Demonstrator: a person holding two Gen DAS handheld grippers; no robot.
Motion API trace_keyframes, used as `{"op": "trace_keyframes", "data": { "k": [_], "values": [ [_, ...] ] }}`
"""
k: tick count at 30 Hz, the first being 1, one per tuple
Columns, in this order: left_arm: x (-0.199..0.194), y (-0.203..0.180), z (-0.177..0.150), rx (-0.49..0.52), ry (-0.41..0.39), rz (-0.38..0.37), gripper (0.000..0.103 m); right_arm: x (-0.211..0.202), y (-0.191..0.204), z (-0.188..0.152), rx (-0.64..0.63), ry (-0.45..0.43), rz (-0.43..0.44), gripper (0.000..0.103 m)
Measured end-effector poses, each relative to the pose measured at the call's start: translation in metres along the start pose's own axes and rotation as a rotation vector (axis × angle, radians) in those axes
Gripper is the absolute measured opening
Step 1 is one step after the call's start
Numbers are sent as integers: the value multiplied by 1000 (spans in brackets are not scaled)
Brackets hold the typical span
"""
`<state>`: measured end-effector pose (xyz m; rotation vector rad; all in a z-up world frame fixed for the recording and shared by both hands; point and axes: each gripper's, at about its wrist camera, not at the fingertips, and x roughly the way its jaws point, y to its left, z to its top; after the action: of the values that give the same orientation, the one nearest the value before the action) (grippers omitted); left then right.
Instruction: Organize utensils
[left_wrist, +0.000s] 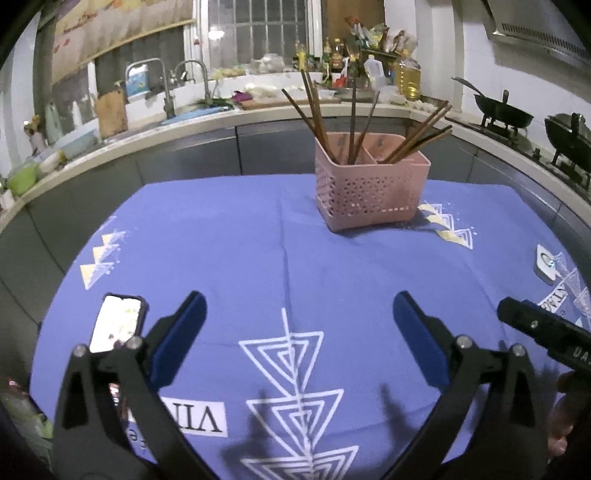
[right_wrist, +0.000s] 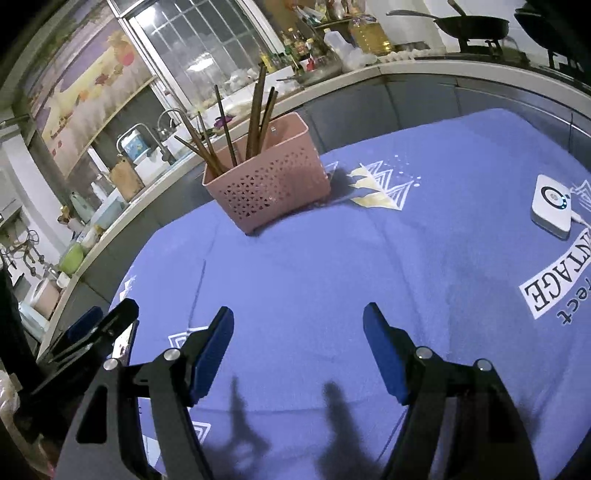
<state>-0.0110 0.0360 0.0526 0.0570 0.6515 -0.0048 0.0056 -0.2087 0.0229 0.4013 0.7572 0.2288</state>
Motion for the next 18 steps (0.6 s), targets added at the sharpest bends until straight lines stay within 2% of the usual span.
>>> {"op": "trace_keyframes", "data": {
  "k": [5, 12, 18],
  "values": [
    [0, -4, -1, 29, 8, 26, 97, 1, 3, 0, -8, 4, 5, 72],
    [-1, -1, 3, 24, 19, 73, 97, 1, 5, 1, -10, 0, 9, 72],
    [0, 2, 3, 20, 21, 85, 97, 2, 7, 2, -12, 3, 11, 72]
  ]
}}
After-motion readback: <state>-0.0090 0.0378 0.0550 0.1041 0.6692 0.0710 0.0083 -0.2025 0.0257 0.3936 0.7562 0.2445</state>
